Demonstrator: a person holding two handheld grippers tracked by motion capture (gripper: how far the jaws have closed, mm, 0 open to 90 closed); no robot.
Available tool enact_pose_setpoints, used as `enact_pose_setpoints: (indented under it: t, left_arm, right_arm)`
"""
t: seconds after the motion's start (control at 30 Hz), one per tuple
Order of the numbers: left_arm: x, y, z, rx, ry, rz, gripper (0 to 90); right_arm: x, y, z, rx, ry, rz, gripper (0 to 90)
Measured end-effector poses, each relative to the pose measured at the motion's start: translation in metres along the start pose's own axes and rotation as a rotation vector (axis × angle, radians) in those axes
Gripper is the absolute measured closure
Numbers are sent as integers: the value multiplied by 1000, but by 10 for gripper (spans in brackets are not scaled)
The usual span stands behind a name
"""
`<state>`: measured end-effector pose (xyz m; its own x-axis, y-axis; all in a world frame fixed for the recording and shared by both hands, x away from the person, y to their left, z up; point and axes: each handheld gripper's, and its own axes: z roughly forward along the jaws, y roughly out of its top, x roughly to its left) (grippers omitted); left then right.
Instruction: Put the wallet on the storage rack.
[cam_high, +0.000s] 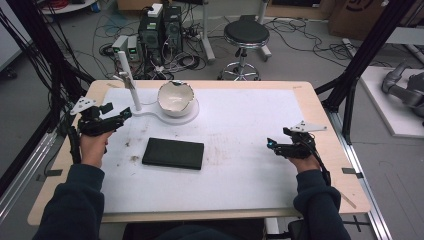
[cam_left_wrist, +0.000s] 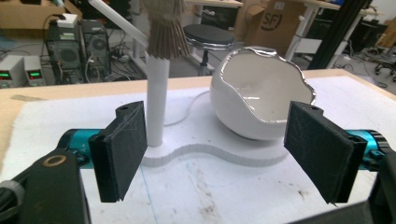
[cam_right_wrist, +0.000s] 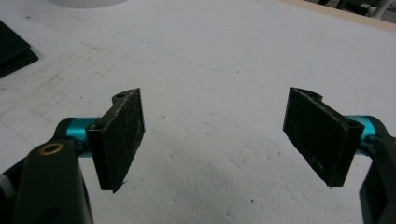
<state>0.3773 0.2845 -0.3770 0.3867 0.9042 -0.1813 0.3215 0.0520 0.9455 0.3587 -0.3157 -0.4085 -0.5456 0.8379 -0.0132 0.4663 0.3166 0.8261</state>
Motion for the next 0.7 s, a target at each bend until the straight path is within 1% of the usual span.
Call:
enact_pose_setpoints:
  t: [0.1,0.13,0.17,0.2,0.23,0.27,0.33,0.37,0.4,0.43,0.47,0.5,0.53,0.57,0.6,0.63,0.67,0.7]
  left_arm:
    - [-2,-6,-2,1,-19,-5,216]
    - [-3,-9,-3,0,-26,-8,234]
    - [-5,-13,-4,7,-40,-1,234]
    - [-7,-17,-6,18,-63,10,262]
    - [-9,-18,-6,33,-74,20,288]
    - [-12,-21,-7,32,-84,29,288]
    - [-18,-26,-9,44,-97,36,293]
    - [-21,-29,-10,58,-98,46,293]
    - [-28,-35,-11,86,-111,62,292]
    - [-28,-35,-11,86,-111,62,291]
    - [-30,-38,-12,101,-118,62,291]
    - [-32,-41,-13,112,-137,50,292]
    - [-36,-47,-13,143,-167,56,302]
    - [-36,-47,-13,143,-167,56,306]
    - [-37,-49,-12,163,-167,70,306]
    - [-37,-51,-11,178,-174,70,306]
    - [-36,-52,-10,189,-178,67,306]
    - [-34,-55,-9,199,-176,57,306]
  right_arm:
    - [1,0,0,1,3,5,207]
    - [2,0,0,-3,9,1,207]
    - [2,0,0,-3,9,1,207]
    - [3,0,1,-7,15,2,207]
    - [5,0,3,-7,31,-11,207]
    - [5,0,3,-7,31,-11,207]
    - [11,1,5,-1,47,-24,207]
    - [11,1,5,-1,47,-24,207]
    - [16,2,5,-11,64,-26,208]
    - [20,3,6,-17,76,-29,207]
    - [23,4,7,-20,92,-42,207]
    - [27,6,9,-18,106,-54,207]
    - [31,7,12,-15,121,-62,208]
    - [31,7,12,-15,121,-62,208]
    - [35,8,14,-14,137,-70,207]
    - [45,11,21,-17,173,-91,207]
    - [45,11,21,-17,173,-91,207]
    - [48,12,23,-17,183,-92,207]
